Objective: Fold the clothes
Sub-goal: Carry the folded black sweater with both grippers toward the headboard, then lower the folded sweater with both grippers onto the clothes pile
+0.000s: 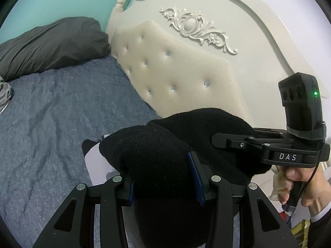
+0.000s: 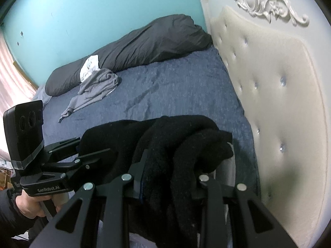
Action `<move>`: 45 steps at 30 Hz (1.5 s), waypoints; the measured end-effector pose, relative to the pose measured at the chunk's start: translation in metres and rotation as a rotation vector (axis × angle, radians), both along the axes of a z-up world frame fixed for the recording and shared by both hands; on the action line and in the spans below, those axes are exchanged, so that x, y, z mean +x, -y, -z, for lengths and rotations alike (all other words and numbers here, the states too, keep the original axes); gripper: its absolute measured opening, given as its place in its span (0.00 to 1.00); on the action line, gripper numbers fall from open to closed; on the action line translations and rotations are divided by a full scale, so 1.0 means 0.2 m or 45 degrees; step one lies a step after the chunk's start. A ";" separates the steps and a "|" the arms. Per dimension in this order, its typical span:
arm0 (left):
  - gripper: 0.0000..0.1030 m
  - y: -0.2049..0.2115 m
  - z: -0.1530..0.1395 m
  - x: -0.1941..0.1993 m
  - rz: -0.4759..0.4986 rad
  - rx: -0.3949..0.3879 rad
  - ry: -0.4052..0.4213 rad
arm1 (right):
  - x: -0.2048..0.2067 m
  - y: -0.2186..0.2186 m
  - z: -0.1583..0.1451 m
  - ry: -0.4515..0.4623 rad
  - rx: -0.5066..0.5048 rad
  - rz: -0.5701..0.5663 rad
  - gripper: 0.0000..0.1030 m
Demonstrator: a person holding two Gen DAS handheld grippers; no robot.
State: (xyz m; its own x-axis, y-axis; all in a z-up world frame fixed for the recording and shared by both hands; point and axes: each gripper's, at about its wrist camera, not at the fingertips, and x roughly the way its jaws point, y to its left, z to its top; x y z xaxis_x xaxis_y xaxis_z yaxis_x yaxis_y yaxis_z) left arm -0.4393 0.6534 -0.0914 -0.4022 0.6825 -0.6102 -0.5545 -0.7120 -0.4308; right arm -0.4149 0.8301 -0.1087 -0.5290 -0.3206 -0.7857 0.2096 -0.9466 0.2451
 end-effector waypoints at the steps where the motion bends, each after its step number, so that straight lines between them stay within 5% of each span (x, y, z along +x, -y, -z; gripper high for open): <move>1: 0.45 0.00 0.01 0.00 0.000 -0.001 0.005 | 0.00 0.00 0.01 0.004 -0.003 0.000 0.26; 45: 0.44 0.01 0.14 0.11 0.030 -0.029 0.200 | 0.08 0.00 0.14 0.232 -0.018 -0.013 0.26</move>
State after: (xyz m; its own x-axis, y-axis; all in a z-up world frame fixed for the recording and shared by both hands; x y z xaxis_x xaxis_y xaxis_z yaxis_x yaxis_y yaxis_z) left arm -0.4183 0.6505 -0.1189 -0.2849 0.6757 -0.6799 -0.4983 -0.7103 -0.4971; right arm -0.3994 0.8297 -0.1372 -0.3747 -0.3368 -0.8638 0.1701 -0.9409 0.2930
